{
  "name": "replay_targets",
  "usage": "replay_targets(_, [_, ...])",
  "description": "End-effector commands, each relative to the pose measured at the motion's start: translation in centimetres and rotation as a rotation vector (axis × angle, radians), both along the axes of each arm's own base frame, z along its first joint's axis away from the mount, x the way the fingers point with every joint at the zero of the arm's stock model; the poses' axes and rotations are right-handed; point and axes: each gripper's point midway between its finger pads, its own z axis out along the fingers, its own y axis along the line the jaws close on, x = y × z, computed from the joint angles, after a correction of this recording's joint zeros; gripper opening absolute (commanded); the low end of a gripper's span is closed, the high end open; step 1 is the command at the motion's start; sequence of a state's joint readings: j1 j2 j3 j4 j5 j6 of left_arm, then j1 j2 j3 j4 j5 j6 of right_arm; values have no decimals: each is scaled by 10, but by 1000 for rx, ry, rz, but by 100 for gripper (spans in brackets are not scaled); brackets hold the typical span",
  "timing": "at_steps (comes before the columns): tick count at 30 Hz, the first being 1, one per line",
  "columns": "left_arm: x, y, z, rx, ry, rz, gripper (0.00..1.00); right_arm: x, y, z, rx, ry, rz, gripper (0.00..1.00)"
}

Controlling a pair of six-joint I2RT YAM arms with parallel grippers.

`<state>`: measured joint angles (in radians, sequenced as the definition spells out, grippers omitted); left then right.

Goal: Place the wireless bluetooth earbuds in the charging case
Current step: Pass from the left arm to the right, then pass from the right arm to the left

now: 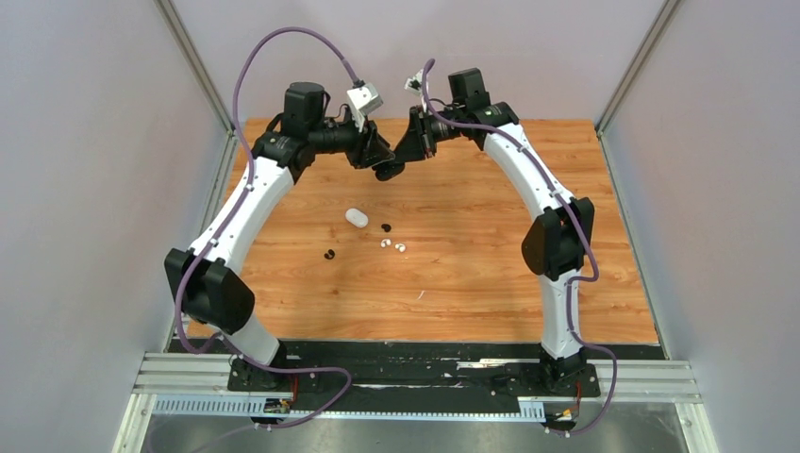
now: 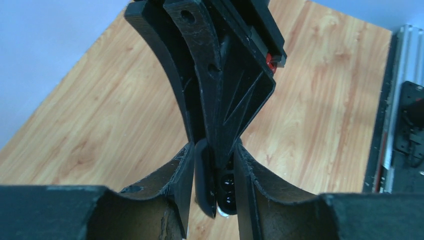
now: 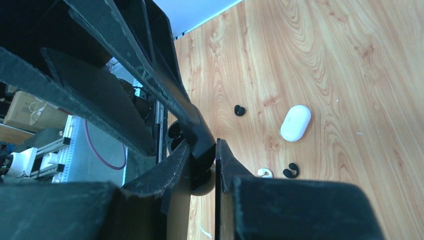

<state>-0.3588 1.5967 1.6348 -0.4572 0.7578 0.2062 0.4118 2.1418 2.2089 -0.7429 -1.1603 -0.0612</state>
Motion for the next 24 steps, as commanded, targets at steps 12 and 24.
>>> replay_targets(12, [-16,9,-1,43,131,-119,45,-5,7,23,22,-114,22,6])
replay_targets(24, [-12,15,-11,73,149,-130,40,-6,7,22,17,-115,21,7])
